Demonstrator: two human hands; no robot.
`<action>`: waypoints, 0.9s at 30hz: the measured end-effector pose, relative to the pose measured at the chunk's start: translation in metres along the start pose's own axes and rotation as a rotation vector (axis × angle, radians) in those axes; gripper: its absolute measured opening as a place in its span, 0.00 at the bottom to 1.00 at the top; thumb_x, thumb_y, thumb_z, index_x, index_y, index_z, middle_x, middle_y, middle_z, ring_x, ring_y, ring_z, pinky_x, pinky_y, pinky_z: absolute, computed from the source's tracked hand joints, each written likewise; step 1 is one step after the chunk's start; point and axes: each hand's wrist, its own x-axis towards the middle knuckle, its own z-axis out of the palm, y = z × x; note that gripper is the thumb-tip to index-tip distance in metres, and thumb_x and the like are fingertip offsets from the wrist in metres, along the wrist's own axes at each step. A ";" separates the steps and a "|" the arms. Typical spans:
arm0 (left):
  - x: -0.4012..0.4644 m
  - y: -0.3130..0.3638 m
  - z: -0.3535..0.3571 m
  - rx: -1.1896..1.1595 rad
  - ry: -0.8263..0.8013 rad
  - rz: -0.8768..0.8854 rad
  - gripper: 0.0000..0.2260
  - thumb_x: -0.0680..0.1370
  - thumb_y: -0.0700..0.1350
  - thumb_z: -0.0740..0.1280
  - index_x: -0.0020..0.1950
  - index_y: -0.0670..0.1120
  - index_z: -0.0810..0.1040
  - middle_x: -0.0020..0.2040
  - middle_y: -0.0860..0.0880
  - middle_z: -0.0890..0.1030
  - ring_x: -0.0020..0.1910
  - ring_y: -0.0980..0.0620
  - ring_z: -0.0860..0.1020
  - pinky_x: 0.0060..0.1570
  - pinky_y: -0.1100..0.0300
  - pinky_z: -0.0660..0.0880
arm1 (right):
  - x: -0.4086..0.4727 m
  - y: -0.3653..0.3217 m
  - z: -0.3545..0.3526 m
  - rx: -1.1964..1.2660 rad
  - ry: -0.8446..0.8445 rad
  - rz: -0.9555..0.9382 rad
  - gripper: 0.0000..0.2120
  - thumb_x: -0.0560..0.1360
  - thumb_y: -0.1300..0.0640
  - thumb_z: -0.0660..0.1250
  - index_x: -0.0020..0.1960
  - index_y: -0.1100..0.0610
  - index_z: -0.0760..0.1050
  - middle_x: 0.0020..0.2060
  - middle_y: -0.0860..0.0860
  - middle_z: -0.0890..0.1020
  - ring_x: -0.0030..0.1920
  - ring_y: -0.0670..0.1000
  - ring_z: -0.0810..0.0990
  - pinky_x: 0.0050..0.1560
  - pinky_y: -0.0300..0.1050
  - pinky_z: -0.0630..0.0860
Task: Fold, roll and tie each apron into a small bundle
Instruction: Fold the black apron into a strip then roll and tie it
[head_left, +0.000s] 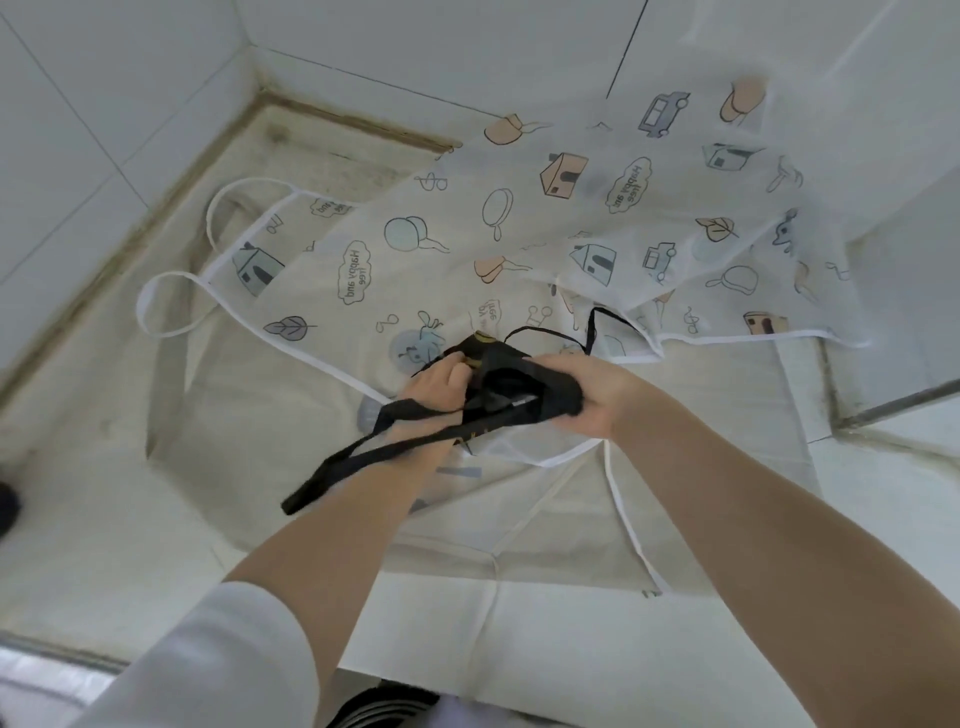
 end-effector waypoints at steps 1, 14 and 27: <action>-0.004 0.004 0.004 0.098 0.026 0.044 0.20 0.80 0.46 0.58 0.70 0.40 0.65 0.75 0.43 0.60 0.73 0.46 0.60 0.68 0.57 0.56 | -0.006 -0.001 -0.011 -0.079 -0.005 0.015 0.07 0.77 0.63 0.62 0.43 0.62 0.76 0.29 0.53 0.80 0.27 0.48 0.78 0.28 0.37 0.77; -0.038 0.033 0.021 0.448 0.091 0.024 0.24 0.79 0.40 0.58 0.74 0.46 0.55 0.67 0.44 0.65 0.65 0.44 0.65 0.42 0.56 0.71 | -0.029 0.021 -0.061 -1.190 0.215 -0.027 0.23 0.68 0.51 0.71 0.59 0.58 0.73 0.56 0.55 0.78 0.56 0.56 0.77 0.53 0.47 0.72; -0.047 0.024 0.025 0.430 0.229 0.132 0.21 0.51 0.31 0.77 0.41 0.37 0.77 0.47 0.40 0.80 0.45 0.40 0.81 0.18 0.60 0.70 | -0.015 0.032 -0.018 -1.433 0.335 -0.365 0.14 0.79 0.61 0.57 0.35 0.57 0.66 0.34 0.51 0.72 0.43 0.54 0.74 0.32 0.41 0.64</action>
